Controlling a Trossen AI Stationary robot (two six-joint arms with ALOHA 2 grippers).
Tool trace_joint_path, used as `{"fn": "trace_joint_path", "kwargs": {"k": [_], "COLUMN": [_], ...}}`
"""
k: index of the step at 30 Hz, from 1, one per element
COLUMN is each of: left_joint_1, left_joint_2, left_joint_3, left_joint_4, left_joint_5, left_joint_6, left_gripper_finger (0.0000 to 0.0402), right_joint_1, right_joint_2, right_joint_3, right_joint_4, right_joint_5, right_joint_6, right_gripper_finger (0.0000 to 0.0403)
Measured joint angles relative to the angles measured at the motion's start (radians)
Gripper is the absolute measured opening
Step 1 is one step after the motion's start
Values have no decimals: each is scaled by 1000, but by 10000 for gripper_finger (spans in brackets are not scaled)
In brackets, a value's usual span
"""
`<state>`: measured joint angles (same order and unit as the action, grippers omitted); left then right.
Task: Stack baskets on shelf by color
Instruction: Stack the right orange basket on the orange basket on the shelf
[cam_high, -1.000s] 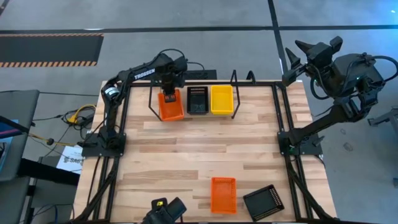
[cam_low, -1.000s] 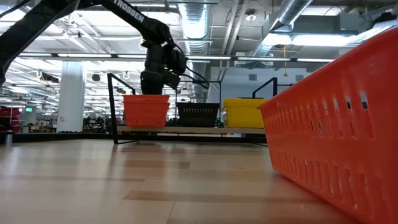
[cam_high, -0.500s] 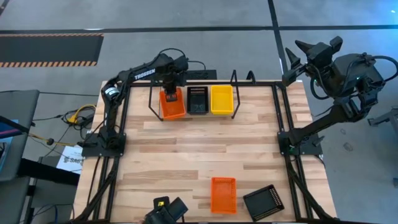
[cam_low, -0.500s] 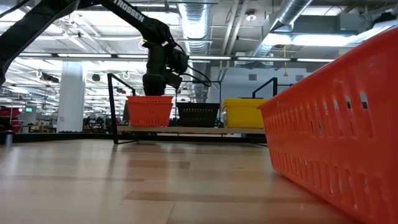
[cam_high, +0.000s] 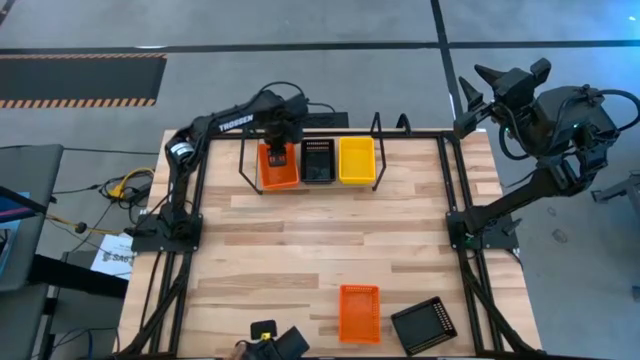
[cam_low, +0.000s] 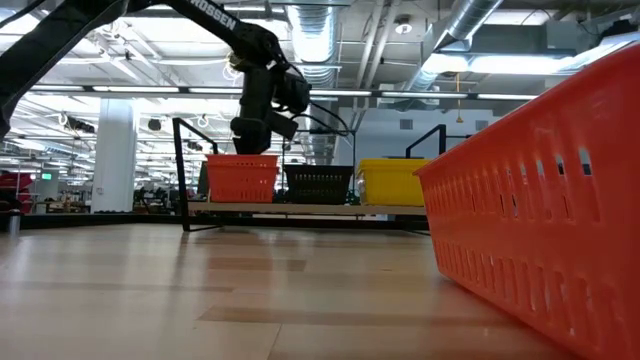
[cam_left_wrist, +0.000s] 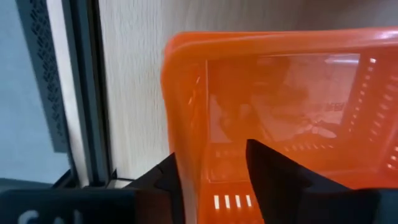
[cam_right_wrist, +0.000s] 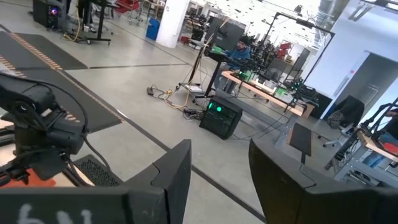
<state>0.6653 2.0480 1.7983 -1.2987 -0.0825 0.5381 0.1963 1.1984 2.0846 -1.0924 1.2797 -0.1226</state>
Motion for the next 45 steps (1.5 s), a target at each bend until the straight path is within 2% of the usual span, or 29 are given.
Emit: {"fn": "trace_joint_path", "kwargs": {"k": [4,11,16,23,28,45], "left_joint_1": [-19,-23,-13,-8,-8,-10], "left_joint_2": [0,0,0,1,0,0], "left_joint_3": [39,98,57,-5,-14,-14], "left_joint_4": [-36,-49,-82,-53,7,9], "left_joint_5": [-45,-32,16,-64,-79,-80], "left_joint_6": [-26,-19,15,16,16,35], "left_gripper_finger": [148,149,149,149,151,245], "right_joint_1": [0,0,0,0,0,0], "right_joint_2": [0,0,8,7,7,8], "right_joint_3": [0,0,0,0,0,0], "right_joint_4": [0,0,0,-3,-4,-7], "right_joint_5": [0,0,0,-1,-1,-1], "right_joint_6": [0,0,10,10,9,10], "right_gripper_finger": [183,182,184,181,183,183]}}
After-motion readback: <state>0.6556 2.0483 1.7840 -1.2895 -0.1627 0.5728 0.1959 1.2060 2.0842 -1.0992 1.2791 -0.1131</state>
